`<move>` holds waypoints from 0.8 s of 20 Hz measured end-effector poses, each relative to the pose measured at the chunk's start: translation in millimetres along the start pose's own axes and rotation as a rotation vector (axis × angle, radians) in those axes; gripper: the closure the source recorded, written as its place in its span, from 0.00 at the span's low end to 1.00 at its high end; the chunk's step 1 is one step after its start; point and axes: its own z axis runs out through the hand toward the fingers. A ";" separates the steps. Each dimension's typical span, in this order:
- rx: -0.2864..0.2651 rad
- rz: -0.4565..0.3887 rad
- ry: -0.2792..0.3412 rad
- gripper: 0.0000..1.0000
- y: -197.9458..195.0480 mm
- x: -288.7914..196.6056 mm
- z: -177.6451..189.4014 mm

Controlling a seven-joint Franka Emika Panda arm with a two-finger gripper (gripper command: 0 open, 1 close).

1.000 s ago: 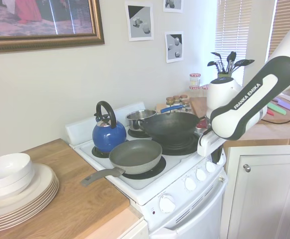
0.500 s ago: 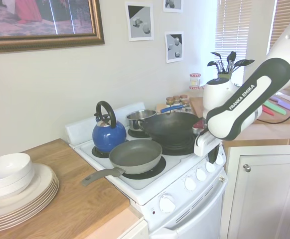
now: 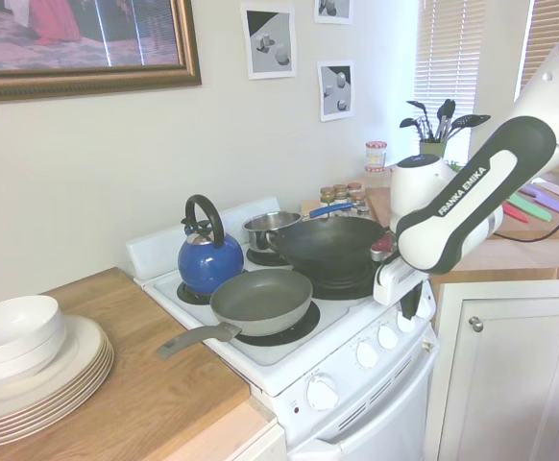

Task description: Turn on the stove on the top right

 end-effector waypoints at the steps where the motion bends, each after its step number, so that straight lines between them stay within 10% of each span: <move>1: 0.001 -0.001 0.000 1.00 -0.3 0.1 -0.3; 16: 0.025 0.003 0.029 1.00 2.5 13.4 -9.9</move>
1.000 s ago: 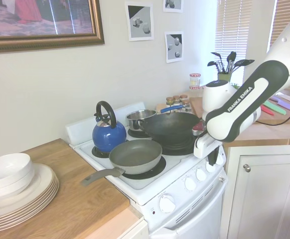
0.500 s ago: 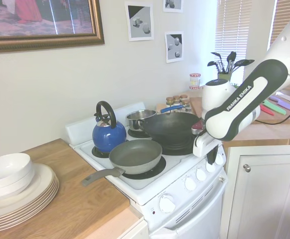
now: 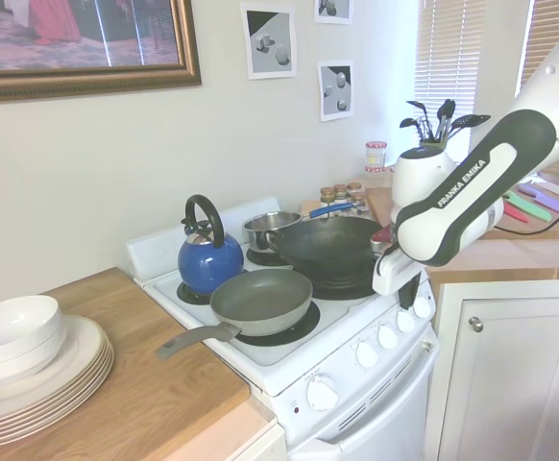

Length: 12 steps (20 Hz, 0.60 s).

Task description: Turn on the stove on the top right

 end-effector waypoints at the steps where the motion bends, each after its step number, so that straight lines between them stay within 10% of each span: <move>1: -0.002 -0.002 0.000 1.00 0.4 0.0 1.3; 12: -0.025 -0.021 -0.008 1.00 2.3 -2.4 18.0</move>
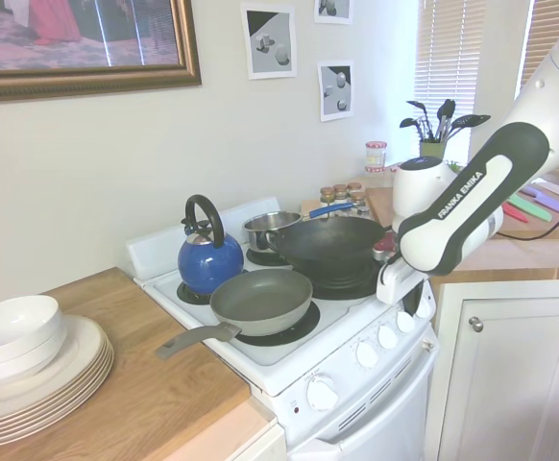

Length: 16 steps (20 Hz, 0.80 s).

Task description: Turn on the stove on the top right

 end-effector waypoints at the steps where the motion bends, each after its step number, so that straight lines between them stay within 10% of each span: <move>1: 0.000 -0.002 -0.001 1.00 -0.7 -0.5 0.0; 16: 0.000 -0.016 -0.018 1.00 -21.2 -15.2 -2.7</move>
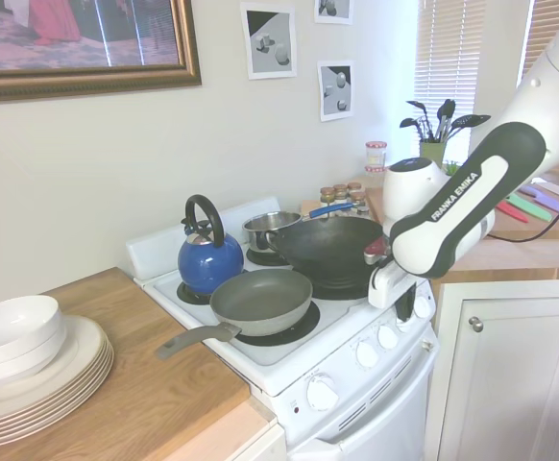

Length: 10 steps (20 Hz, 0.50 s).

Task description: Turn on the stove on the top right

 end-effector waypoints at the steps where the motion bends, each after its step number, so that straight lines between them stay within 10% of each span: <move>1: 0.001 0.003 -0.001 1.00 0.2 0.2 0.0; 10: 0.004 0.026 -0.016 1.00 2.3 -0.1 5.9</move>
